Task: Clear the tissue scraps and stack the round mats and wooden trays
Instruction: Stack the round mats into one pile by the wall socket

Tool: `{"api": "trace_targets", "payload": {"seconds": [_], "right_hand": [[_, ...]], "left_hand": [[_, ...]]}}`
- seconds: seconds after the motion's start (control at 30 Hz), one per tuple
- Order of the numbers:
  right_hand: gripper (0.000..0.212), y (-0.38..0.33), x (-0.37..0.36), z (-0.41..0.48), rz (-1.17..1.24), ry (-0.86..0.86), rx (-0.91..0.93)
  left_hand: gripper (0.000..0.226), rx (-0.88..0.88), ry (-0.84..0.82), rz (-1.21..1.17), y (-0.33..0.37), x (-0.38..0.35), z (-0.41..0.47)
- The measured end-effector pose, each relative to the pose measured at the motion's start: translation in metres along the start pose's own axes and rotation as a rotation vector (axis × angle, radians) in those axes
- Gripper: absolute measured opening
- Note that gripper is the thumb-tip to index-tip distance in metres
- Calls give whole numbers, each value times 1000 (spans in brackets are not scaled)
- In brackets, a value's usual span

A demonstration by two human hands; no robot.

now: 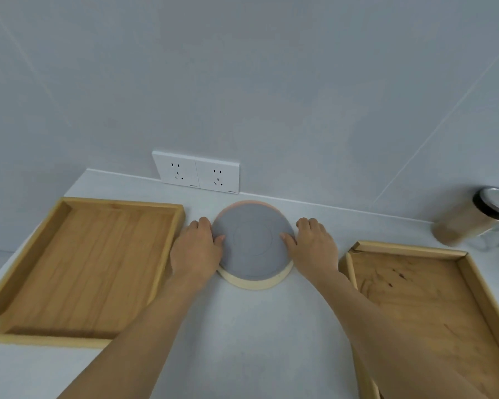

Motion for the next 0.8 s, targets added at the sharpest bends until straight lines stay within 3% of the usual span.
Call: {"api": "trace_targets", "payload": {"seconds": [0.07, 0.23, 0.33, 0.43, 0.8], "right_hand": [[42, -3, 11, -6, -29, 89, 56], [71, -7, 53, -42, -25, 312, 151], [72, 0, 79, -74, -76, 404, 150], [74, 12, 95, -102, -108, 422, 139], [75, 115, 149, -227, -139, 578, -88]], "left_hand": [[33, -70, 38, 102, 9, 6, -5], [55, -279, 221, 48, 42, 38, -32], [71, -381, 285, 42, 70, 54, -57], [70, -480, 343, 24, 100, 67, -85], [73, -647, 223, 24, 177, 40, -192]]}}
Point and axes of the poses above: each hand's wrist, its own z-axis towards the middle knuckle, its own x-axis out of the back of the hand, y = z × x, the point moved 10 cm from there along z, towards the middle knuckle, and after that the axes turned 4 degrees about -z, right-handed, at the moved point
